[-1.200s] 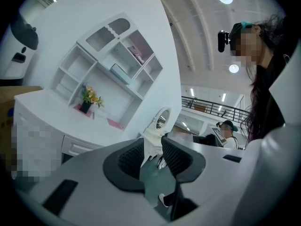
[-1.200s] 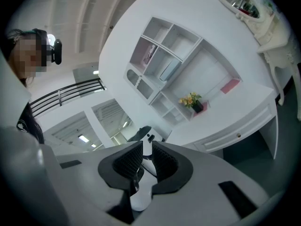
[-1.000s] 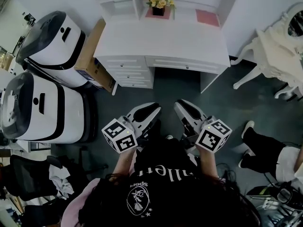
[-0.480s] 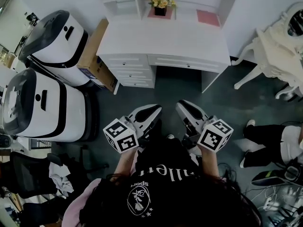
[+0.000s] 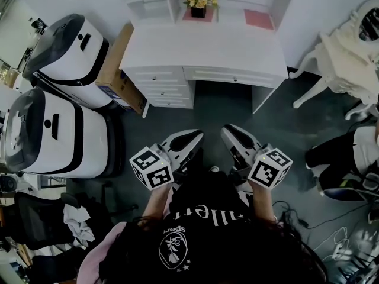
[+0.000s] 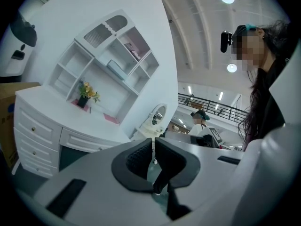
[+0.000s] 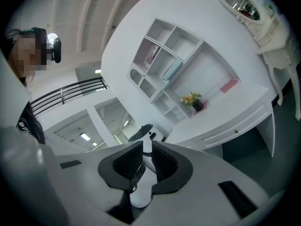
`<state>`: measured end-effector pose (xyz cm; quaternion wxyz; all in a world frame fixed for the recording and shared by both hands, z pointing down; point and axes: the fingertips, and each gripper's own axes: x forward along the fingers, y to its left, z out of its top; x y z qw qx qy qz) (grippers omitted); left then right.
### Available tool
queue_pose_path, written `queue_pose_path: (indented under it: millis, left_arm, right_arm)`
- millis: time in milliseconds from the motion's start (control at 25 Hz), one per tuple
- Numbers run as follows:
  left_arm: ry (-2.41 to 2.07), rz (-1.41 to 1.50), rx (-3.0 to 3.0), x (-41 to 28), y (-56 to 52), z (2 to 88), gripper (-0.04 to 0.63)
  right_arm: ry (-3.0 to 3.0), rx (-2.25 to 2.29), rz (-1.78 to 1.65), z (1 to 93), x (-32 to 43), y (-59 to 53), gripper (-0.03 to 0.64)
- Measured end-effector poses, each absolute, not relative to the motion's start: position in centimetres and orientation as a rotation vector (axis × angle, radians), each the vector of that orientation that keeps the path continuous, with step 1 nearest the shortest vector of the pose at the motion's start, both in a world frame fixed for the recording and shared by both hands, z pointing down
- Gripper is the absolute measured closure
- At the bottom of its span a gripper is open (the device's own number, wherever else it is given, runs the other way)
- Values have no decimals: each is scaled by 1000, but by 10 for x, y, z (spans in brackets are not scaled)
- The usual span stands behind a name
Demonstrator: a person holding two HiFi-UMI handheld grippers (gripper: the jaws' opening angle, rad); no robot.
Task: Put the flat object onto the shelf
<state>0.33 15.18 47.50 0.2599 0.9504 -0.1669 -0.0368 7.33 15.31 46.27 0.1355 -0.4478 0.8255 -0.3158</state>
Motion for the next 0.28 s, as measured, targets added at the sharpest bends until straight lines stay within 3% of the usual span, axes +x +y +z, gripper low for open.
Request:
queue_pose_path:
  millis: [280]
  left_arm:
    - [-440, -92, 2562, 6, 153, 476, 565]
  right_arm:
    - [2385, -1291, -922, 465, 74, 152, 531]
